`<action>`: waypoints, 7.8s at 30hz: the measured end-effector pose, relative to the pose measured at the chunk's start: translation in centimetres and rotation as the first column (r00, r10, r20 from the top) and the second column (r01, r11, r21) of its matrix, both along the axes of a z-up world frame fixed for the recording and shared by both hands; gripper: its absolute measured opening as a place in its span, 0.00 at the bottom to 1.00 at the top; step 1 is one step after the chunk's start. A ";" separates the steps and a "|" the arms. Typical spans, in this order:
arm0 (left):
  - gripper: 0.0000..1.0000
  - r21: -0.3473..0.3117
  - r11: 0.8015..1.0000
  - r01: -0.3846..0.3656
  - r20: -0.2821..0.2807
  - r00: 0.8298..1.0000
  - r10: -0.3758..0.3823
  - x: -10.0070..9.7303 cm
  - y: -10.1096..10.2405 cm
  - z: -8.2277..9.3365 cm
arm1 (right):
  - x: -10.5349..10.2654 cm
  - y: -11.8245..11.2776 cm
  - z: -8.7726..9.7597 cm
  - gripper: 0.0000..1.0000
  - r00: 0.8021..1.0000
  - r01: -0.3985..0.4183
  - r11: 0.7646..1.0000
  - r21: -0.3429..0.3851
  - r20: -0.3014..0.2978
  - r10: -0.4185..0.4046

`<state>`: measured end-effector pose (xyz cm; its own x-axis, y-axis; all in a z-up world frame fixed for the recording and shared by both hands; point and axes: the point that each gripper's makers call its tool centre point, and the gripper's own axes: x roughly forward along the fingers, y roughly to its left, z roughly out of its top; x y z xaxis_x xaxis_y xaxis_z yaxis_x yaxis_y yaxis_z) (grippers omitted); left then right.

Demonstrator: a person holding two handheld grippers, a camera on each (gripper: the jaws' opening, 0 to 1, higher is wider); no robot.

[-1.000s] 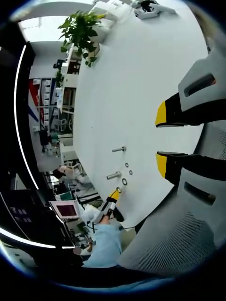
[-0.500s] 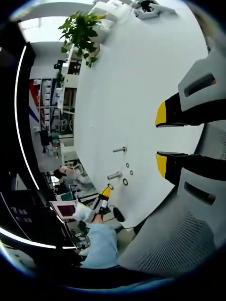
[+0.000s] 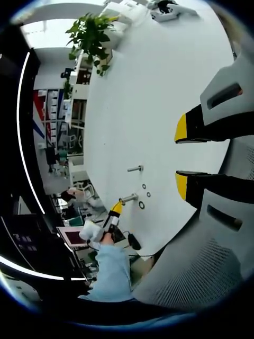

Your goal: Place the washer onto the threaded stud by aligning its center hole with the stud, sliding it down to the base, and recovering from edge contact or off-axis alignment until the washer reaches the visible bottom stop.

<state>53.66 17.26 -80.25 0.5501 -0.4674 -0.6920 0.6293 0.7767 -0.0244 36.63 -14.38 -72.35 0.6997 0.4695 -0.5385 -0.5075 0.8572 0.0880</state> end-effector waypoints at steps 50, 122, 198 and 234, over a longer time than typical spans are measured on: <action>0.02 -0.051 0.997 -0.050 -0.036 0.998 0.048 -0.8 1.2 -0.3 | 0.0 -0.3 -0.1 0.23 1.000 0.007 1.000 0.002 -0.003 -0.007; 0.07 0.044 0.994 0.097 -0.098 0.991 -0.092 -4.6 -0.8 -6.8 | 0.0 0.2 0.0 0.23 1.000 0.014 1.000 0.000 -0.011 -0.014; 0.02 0.126 0.985 0.118 0.048 0.991 -0.125 -0.2 -1.2 0.0 | 0.1 -0.2 0.1 0.23 1.000 0.021 1.000 0.015 0.007 -0.021; 0.00 0.118 0.975 0.189 0.097 0.975 -0.201 -0.9 -3.8 1.0 | 0.2 -0.1 0.2 0.23 1.000 0.026 1.000 0.017 0.007 -0.027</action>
